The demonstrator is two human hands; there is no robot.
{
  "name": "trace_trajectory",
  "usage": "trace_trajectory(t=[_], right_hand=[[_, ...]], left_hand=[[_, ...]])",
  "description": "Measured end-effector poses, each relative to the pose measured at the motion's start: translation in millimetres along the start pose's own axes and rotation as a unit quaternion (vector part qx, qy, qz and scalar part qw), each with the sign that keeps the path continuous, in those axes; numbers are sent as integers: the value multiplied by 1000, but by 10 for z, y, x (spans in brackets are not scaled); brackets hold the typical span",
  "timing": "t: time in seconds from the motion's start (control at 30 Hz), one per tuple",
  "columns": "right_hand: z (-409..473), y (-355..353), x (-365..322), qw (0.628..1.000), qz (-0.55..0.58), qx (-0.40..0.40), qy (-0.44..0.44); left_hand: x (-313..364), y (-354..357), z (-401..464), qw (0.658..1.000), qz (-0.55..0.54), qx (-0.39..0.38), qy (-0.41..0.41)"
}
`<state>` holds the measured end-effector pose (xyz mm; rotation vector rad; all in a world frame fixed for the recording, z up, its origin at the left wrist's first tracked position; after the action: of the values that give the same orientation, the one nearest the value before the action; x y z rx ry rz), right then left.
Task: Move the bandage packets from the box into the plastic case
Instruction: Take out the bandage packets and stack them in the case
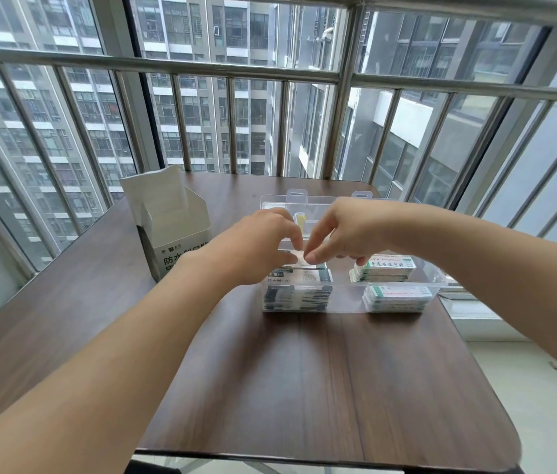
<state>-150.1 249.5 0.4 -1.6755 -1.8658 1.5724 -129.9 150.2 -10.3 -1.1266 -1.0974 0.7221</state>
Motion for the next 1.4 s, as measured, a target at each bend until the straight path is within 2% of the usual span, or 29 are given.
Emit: trace_trajectory(t=[0.17,0.23,0.3,0.37,0.4,0.43,0.5,0.57,0.67,0.77,0.9,0.93,1.03,1.1,1.27,1.4], right_hand=[[-194,-213,125,997,42,58,-13],[-357,-426,265,985,90,146,-35],[-586,-635,538,943,158,288,-59],[-838,-699,966,874,218,434,-34],[-935,-667,1219,843,246,479,2],[-962,-615,1456,822,286,491,38],[-870,-465,1845,795,413,437,79],[-661,-288,1962,774,535,333,60],[-479,-81,1843,776,589,224,24],[-403,-24,1726,771,602,206,8],[-335,44,1709,735,645,208,1],[-323,67,1702,720,662,209,-5],[-297,89,1669,671,706,225,-28],[-286,83,1677,651,720,239,-38],[-265,38,1724,647,717,254,-52],[-273,34,1702,658,713,232,-65]], left_hand=[[20,-81,-35,1000,4,15,-16],[34,-181,-60,997,-10,78,-27],[44,-277,-116,984,-58,162,-46],[23,-299,-170,963,-119,230,-69],[12,-264,-175,954,-150,245,-82],[-19,-227,-174,945,-180,254,-97],[-123,-124,-149,923,-252,258,-130],[-291,-14,-135,887,-348,249,-174],[-480,145,-102,831,-454,221,-235],[-609,319,-126,755,-562,199,-273],[-775,539,-142,671,-662,176,-285],[-769,530,-138,663,-669,187,-278],[-671,443,-114,678,-659,205,-253],[-670,422,-102,683,-652,223,-242],[-693,400,-85,674,-667,231,-215],[-690,386,-74,655,-700,229,-170]])
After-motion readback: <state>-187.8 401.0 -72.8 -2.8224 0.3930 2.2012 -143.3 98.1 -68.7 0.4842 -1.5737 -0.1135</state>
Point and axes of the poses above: each hand's wrist, its own z-axis towards the middle knuckle, its own y-axis out of the palm, x = y × z, the point moved 10 cm from there along z, towards the middle knuckle, and after that the axes turned 10 degrees about -x, right-handed, at the moved point
